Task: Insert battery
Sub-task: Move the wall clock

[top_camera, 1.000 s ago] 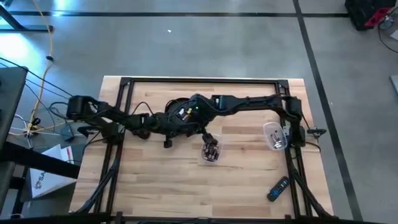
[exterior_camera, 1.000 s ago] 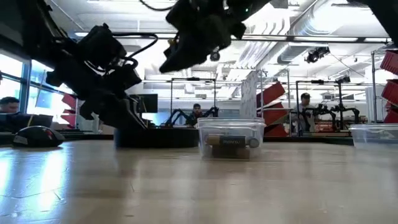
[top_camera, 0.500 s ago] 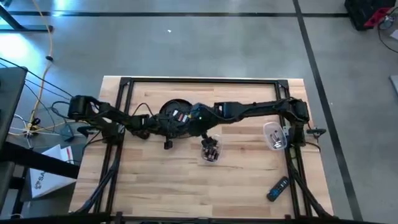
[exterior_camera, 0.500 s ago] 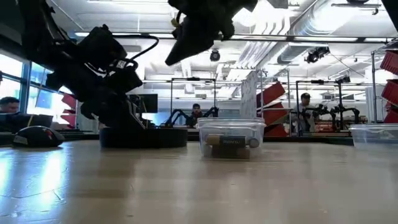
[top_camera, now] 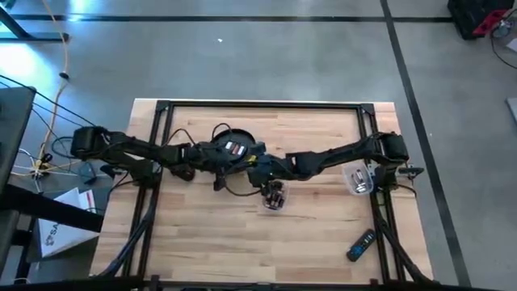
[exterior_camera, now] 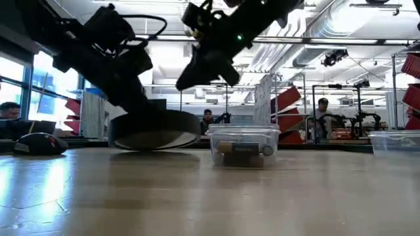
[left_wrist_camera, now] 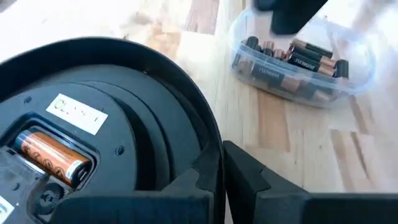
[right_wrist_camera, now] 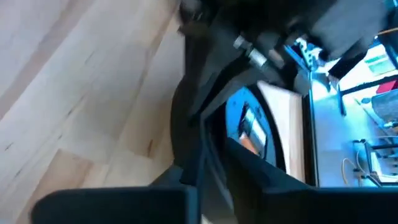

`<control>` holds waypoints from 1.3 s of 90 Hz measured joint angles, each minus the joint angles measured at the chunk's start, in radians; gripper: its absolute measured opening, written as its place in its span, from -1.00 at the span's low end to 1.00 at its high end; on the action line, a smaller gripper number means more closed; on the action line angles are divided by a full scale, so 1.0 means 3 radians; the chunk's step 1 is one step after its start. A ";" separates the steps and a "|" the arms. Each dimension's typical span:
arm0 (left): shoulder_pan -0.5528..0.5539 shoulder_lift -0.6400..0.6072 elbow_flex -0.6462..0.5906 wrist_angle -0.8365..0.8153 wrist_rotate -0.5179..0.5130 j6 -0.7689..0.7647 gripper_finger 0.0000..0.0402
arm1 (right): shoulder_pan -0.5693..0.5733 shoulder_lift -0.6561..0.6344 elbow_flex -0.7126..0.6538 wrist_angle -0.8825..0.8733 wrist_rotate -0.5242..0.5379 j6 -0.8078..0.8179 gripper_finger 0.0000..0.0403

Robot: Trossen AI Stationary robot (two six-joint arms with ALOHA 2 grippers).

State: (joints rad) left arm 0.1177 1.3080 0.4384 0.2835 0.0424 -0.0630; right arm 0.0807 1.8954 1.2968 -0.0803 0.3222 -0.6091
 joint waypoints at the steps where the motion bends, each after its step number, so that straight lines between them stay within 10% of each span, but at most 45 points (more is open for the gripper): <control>1: 0.0000 -0.0010 0.0010 -0.0010 -0.0001 -0.0002 -1.00 | 0.0000 0.0000 -0.0011 0.0004 0.0000 -0.0007 -0.69; 51: 0.0027 -0.0044 0.0346 -0.0286 0.0003 -0.0122 -1.00 | -0.0075 0.0125 -0.0122 0.0281 0.0274 -0.0824 0.40; 88: -0.0048 -0.0045 0.0360 -0.0175 0.0217 -0.0207 -1.00 | -0.0117 0.0401 -0.0123 0.0778 0.0699 -0.0968 0.27; 117: -0.0097 -0.0073 0.0368 -0.0120 0.0353 -0.0069 -0.98 | -0.0102 0.0409 -0.0126 0.0757 0.0665 -0.1025 -0.39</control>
State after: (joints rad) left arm 0.0887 1.2861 0.5488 0.2474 0.1482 -0.0837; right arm 0.0502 2.0182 1.2591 0.1469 0.5217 -0.9164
